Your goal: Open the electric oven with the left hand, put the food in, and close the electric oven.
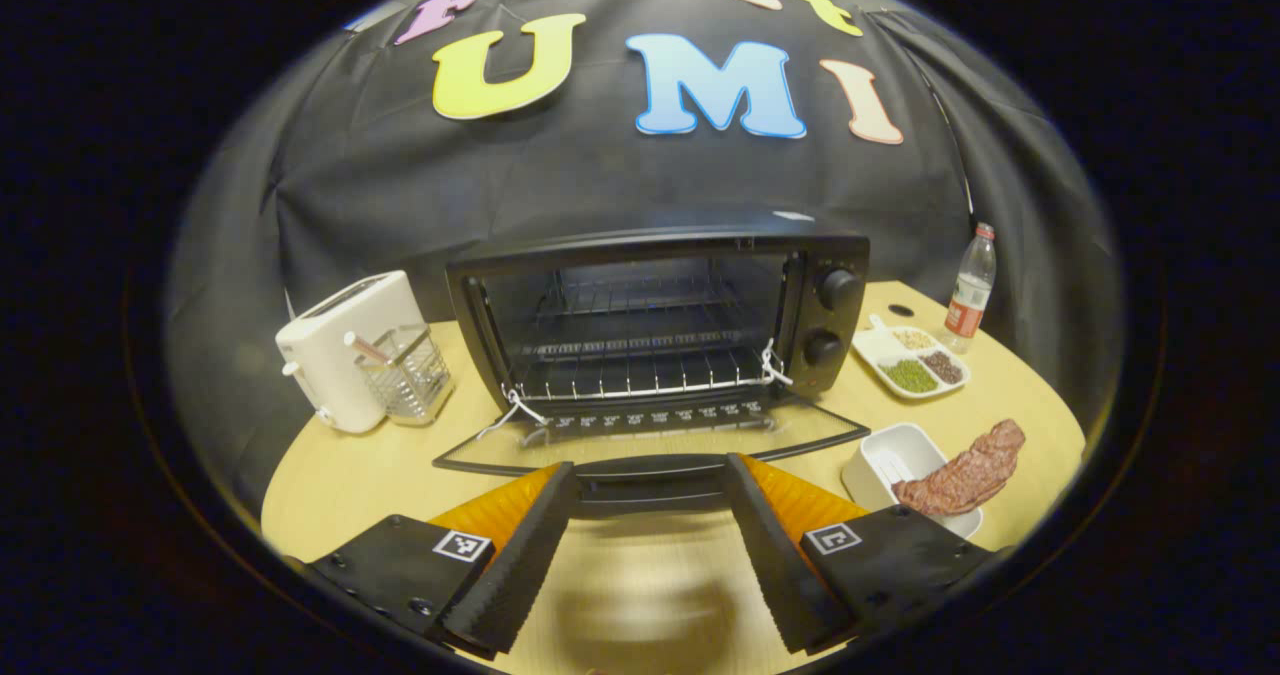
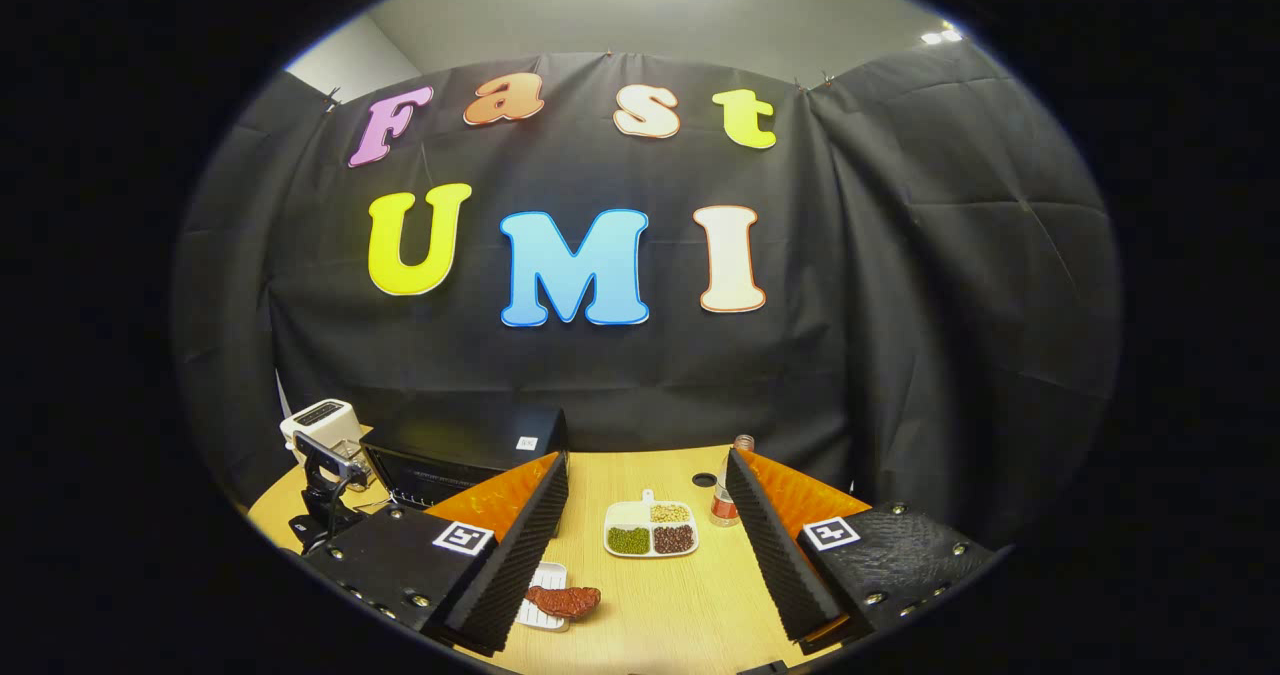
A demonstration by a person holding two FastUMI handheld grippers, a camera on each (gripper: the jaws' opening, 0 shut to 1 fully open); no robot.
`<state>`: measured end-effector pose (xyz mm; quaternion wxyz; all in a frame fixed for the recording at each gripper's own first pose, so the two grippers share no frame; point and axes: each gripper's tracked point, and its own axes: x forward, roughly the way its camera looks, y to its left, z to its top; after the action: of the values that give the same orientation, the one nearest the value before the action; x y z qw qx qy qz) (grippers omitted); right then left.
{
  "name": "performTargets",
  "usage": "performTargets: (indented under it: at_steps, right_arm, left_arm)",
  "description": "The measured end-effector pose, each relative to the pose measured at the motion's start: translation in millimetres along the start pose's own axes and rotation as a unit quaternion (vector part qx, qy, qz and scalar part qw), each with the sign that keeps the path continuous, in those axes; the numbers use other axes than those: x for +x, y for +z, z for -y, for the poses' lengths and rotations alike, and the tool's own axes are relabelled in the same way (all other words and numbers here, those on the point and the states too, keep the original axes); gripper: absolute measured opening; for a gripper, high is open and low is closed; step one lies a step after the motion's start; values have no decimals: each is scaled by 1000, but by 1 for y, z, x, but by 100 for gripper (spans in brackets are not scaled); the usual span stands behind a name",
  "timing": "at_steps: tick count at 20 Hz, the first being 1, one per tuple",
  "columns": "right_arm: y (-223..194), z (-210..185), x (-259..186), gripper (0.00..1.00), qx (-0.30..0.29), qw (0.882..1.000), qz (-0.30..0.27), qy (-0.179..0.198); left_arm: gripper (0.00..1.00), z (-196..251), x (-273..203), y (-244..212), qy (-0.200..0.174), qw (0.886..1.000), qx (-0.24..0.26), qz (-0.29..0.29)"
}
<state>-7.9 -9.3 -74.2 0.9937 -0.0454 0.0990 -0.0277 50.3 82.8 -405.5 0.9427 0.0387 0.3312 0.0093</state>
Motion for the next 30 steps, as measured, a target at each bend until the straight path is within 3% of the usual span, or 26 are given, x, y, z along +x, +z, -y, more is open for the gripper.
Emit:
performTargets:
  at_steps: [4,8,12,17,23,27,28,29,30]
  right_arm:
    - [-17,-15,-2,97,-23,1000,-18,12]
    - [-39,-33,-4,96,-47,998,-41,31]
    - [-83,-52,1,96,-29,992,-97,70]
    - [-159,-53,20,96,74,973,-198,97]
    - [-240,-65,53,96,213,917,-301,152]
    - [-278,-74,69,95,282,874,-351,180]
    - [-285,-75,70,95,296,865,-360,188]
    - [-291,-75,73,95,308,856,-367,194]
    - [-297,-77,75,89,319,847,-376,199]
  left_arm:
    - [98,0,4,-25,-5,1000,5,-27]
    - [100,-10,-3,-19,-8,1000,1,-19]
    - [96,-31,-44,24,-14,999,-30,35]
    - [100,-47,-112,115,-24,990,-42,135]
    - [99,-58,-190,199,-14,974,-52,222]
    - [93,-60,-222,226,7,968,-60,245]
    - [100,-61,-224,226,17,968,-53,243]
    - [100,-60,-225,227,26,969,-45,241]
    - [100,-57,-226,226,34,970,-38,239]
